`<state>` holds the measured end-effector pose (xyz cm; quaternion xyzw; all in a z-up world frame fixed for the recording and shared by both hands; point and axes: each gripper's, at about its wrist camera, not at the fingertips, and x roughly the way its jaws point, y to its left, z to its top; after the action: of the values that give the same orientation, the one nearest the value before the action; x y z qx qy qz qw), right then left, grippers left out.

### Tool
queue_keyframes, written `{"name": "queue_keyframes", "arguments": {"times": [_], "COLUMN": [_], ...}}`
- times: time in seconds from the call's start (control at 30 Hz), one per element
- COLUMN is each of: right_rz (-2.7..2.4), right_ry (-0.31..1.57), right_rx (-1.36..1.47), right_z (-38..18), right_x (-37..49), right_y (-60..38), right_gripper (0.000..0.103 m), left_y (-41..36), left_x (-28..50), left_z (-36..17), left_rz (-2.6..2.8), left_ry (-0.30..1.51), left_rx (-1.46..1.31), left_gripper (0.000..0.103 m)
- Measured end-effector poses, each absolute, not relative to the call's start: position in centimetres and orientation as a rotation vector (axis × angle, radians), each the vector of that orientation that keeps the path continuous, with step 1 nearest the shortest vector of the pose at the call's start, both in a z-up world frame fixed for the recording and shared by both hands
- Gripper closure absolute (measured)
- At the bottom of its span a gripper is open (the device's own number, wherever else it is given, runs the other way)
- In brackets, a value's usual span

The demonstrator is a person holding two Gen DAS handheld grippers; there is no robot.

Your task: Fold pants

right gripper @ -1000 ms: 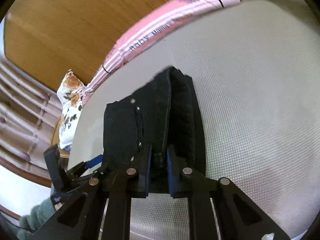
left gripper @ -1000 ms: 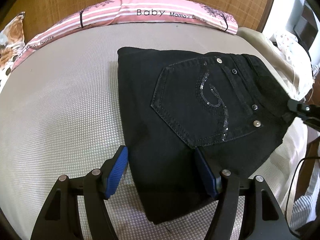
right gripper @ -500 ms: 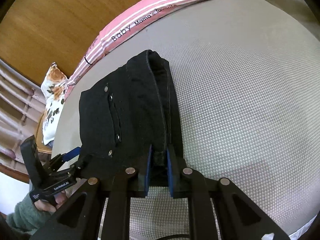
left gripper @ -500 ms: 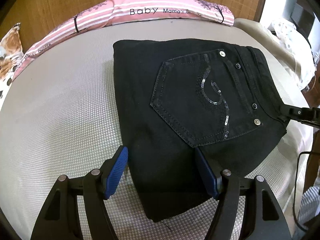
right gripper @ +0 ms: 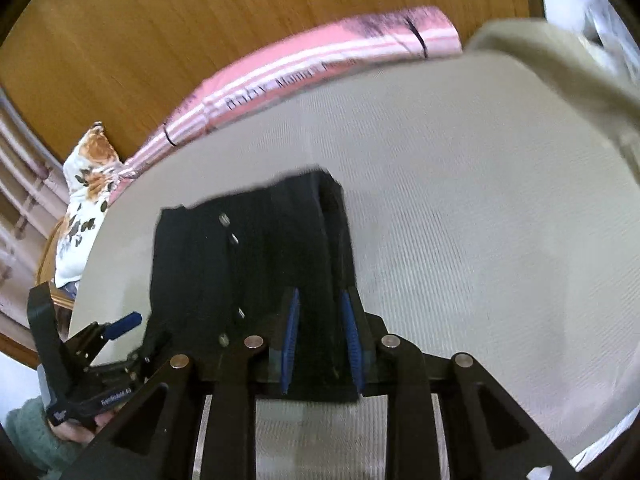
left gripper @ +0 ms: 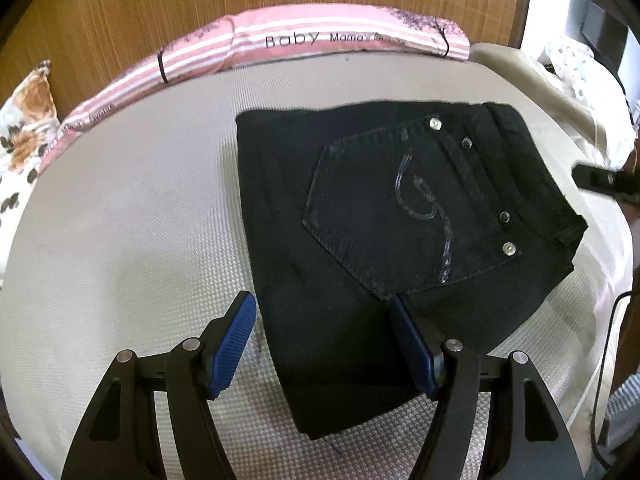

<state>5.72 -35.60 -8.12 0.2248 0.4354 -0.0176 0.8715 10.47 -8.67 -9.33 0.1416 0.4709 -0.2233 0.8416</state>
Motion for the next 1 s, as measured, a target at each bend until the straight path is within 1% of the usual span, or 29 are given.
{"name": "queue_keyframes", "arguments": {"times": [0.17, 0.43, 0.57, 0.63, 0.73, 1.0], "right_rz": [-0.033, -0.044, -0.052, -0.058, -0.050, -0.035], "right_ry": [0.881, 0.907, 0.911, 0.935, 0.965, 0.988], "right_rx": [0.388, 0.341, 0.329, 0.315, 0.300, 0.304], "right_z": [-6.6, -7.6, -8.0, -9.0, -10.5, -11.0], "right_x": [8.4, 12.1, 13.1, 13.6, 13.9, 13.0], "right_y": [-34.3, -33.7, -33.9, -34.0, -33.8, -33.8], "right_gripper": [0.081, 0.081, 0.082, 0.084, 0.084, 0.084], "left_y": [-8.3, -8.6, -9.8, -10.3, -10.5, -10.1], "left_x": [11.1, 15.7, 17.7, 18.5, 18.7, 18.2], "left_z": [-7.7, -6.3, -7.3, -8.7, -10.7, -10.9], "left_rz": [-0.458, -0.448, -0.463, -0.454, -0.452, -0.466], "left_ry": [0.926, 0.857, 0.885, 0.932, 0.971, 0.989], "left_rx": [0.287, 0.249, 0.255, 0.262, 0.258, 0.242], "left_gripper": [0.033, 0.033, 0.033, 0.033, 0.033, 0.033]}}
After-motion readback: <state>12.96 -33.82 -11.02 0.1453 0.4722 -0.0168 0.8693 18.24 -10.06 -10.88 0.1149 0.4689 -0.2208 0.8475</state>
